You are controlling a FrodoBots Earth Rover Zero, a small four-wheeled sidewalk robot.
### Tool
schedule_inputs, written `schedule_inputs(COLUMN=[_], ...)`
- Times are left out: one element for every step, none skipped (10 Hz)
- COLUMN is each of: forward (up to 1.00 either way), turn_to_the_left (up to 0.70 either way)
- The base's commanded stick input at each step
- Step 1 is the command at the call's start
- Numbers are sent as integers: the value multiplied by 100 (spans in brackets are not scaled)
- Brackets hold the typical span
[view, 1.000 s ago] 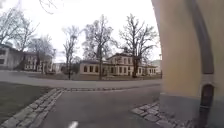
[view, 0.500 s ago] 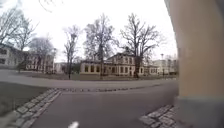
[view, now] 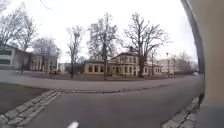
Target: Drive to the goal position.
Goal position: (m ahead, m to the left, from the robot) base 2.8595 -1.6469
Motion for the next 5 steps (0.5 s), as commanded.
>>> schedule_inputs(forward=[70,70,70,70,70], turn_to_the_left=[35,12,13,30,35])
